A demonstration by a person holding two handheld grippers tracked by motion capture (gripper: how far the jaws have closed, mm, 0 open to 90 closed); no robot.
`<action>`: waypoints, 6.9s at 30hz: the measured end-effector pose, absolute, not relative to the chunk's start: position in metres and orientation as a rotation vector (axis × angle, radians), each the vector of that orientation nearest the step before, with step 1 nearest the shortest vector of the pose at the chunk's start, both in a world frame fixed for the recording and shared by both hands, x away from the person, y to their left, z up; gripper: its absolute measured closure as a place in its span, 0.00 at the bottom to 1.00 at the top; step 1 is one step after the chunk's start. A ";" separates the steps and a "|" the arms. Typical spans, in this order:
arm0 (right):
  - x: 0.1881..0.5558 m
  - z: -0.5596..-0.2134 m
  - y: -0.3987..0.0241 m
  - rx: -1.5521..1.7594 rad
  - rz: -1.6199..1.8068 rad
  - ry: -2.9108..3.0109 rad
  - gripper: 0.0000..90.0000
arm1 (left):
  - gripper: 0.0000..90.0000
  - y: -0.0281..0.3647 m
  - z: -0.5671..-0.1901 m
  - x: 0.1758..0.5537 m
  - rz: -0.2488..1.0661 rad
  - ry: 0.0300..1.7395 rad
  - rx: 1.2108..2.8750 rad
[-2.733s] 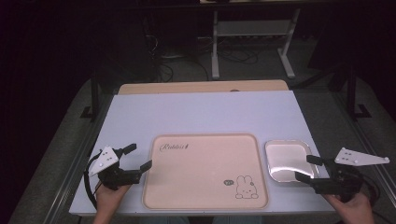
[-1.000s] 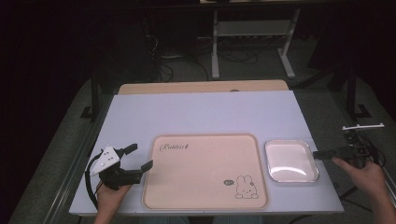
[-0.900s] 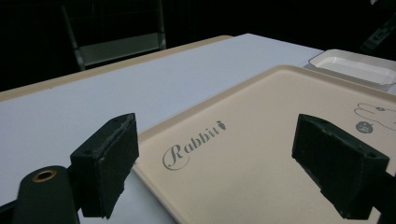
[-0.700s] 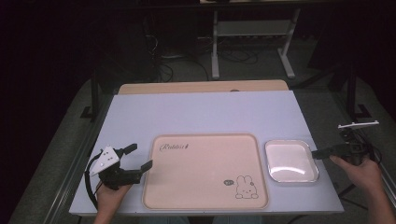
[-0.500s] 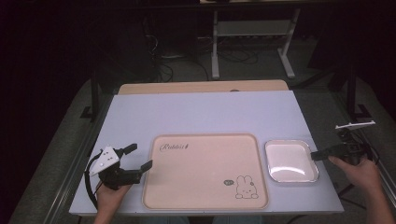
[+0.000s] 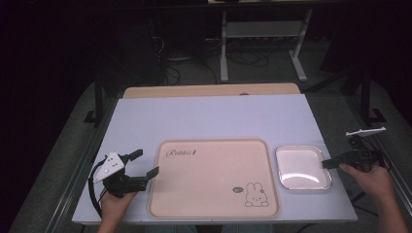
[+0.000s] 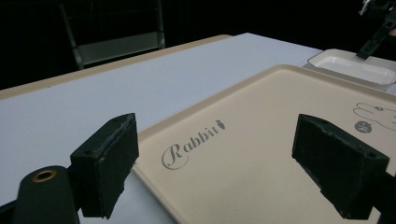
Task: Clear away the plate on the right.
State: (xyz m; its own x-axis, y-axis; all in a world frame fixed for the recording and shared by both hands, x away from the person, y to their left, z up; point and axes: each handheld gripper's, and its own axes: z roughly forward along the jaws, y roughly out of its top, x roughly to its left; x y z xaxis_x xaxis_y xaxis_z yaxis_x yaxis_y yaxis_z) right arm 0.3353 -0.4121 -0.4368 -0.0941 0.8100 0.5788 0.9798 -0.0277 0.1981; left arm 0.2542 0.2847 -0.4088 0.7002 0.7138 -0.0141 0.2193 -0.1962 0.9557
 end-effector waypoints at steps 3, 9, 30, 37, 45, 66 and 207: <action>0.335 -0.437 -0.411 -1.898 -0.829 -1.957 0.89 | 0.16 0.285 -0.409 0.254 0.537 0.743 1.753; 0.337 -0.438 -0.409 -1.927 -0.822 -1.933 0.92 | 0.16 0.286 -0.408 0.254 0.537 0.742 1.754; 0.333 -0.443 -0.410 -1.972 -0.866 -1.854 0.96 | 0.16 0.287 -0.407 0.254 0.541 0.741 1.750; 0.324 -0.446 -0.412 -1.967 -0.953 -1.789 0.98 | 0.16 0.289 -0.407 0.253 0.541 0.744 1.736; 0.310 -0.439 -0.410 -1.929 -1.098 -1.745 0.98 | 0.16 0.290 -0.406 0.252 0.546 0.742 1.735; 0.297 -0.427 -0.390 -1.847 -1.227 -1.707 0.97 | 0.16 0.292 -0.406 0.252 0.544 0.749 1.725; 0.295 -0.451 -0.171 -1.932 -1.307 -1.578 0.94 | 0.16 0.300 -0.403 0.251 0.554 0.761 1.691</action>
State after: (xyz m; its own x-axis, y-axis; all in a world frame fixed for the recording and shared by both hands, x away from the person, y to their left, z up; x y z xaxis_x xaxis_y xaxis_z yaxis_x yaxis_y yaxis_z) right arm 0.2950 -0.1707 -0.4513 -0.0309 0.6004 0.7991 0.8970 -0.3361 0.2873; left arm 0.2506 0.3001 -0.4029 0.6793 0.7333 -0.0280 0.1987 -0.1471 0.9690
